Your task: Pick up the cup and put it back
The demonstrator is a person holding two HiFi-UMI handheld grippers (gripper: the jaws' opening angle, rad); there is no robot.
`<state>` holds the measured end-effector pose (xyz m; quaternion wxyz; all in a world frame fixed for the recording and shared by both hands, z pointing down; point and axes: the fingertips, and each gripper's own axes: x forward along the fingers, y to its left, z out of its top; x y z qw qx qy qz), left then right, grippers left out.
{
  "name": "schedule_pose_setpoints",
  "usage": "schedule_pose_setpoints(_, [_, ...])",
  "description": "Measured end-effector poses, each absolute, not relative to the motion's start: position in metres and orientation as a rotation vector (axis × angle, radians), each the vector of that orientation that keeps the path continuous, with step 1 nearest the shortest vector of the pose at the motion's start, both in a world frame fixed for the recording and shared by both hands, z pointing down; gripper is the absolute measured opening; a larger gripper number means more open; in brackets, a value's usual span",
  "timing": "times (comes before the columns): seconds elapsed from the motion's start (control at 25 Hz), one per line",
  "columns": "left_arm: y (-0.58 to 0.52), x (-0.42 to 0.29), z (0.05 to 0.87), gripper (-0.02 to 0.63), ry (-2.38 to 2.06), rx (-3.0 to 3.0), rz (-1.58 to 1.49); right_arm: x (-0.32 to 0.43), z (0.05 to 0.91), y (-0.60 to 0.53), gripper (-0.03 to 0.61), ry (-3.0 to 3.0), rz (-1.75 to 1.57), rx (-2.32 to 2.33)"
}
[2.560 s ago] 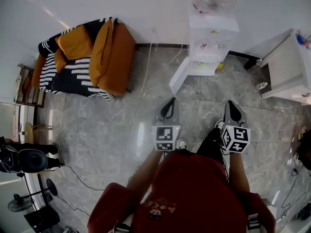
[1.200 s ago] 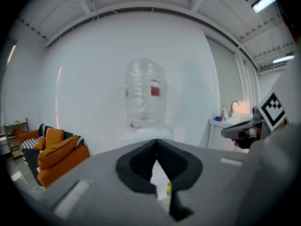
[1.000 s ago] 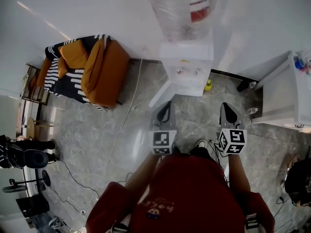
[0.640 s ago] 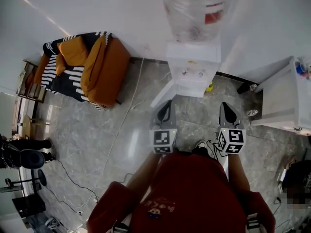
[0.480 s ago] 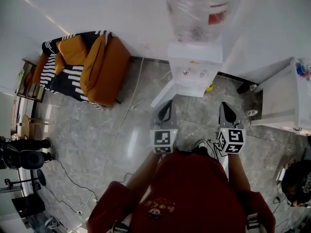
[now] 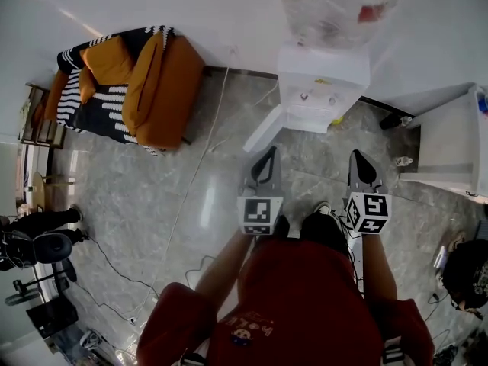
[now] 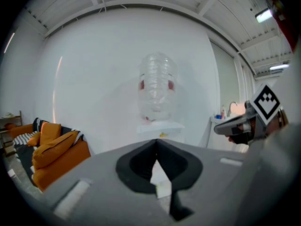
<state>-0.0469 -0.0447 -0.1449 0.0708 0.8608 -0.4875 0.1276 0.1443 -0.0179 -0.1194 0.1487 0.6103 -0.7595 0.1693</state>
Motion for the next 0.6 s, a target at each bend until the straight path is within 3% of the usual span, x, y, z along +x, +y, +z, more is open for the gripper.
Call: schedule_pose_setpoints(0.6, [-0.066,-0.023,-0.060,0.001,-1.624,2.444,0.313,0.145,-0.024,-0.056,-0.002,-2.303,0.503,1.447])
